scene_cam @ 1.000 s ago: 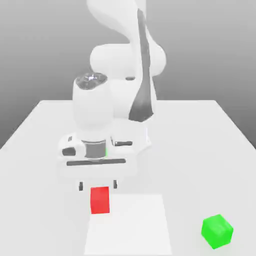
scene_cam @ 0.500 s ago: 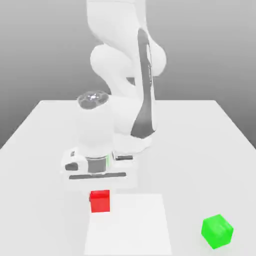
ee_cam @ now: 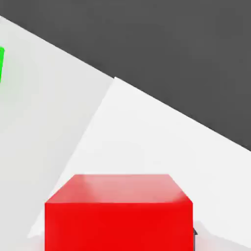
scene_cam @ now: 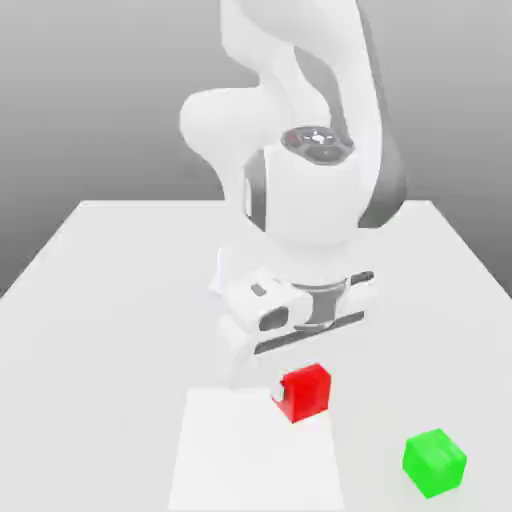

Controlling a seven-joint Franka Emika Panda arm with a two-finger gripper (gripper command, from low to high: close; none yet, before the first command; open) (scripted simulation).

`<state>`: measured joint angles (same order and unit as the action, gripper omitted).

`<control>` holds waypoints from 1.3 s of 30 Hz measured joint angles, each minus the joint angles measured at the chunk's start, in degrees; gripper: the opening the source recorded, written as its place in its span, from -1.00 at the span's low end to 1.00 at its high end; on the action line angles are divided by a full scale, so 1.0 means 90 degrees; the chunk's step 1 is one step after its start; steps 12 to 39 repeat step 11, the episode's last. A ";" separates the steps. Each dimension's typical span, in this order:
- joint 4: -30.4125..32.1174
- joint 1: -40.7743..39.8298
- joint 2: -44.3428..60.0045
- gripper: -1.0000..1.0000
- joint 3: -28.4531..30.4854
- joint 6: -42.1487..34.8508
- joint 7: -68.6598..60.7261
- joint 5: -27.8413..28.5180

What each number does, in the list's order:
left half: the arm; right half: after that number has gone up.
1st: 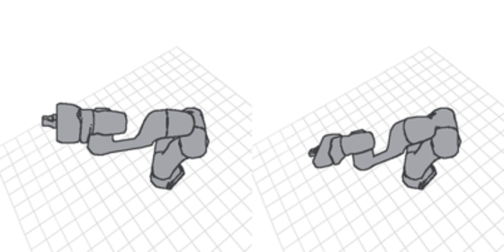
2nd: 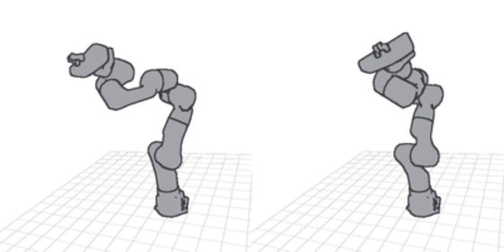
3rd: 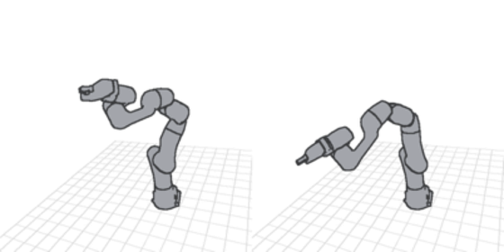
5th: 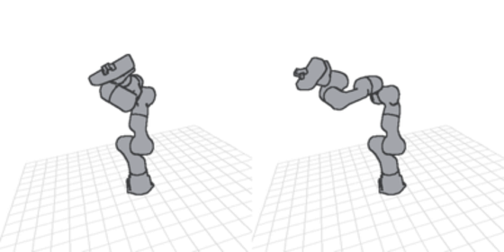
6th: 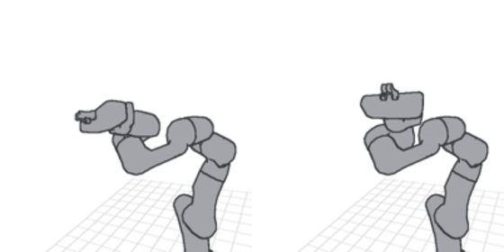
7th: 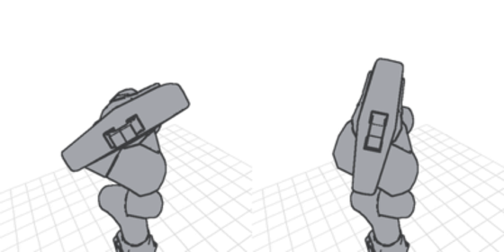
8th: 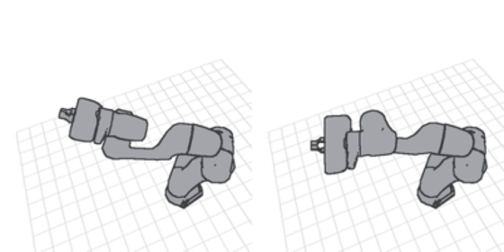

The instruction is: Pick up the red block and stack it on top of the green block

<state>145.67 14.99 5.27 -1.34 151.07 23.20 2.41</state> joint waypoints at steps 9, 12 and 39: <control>-0.0811 0.0600 0.1369 1.00 -0.0422 0.0525 -0.0155 0.0151; -0.0811 0.0600 0.1369 1.00 -0.0422 0.0525 -0.0155 0.0151; -0.0811 0.0600 0.1369 1.00 -0.0422 0.0525 -0.0155 0.0151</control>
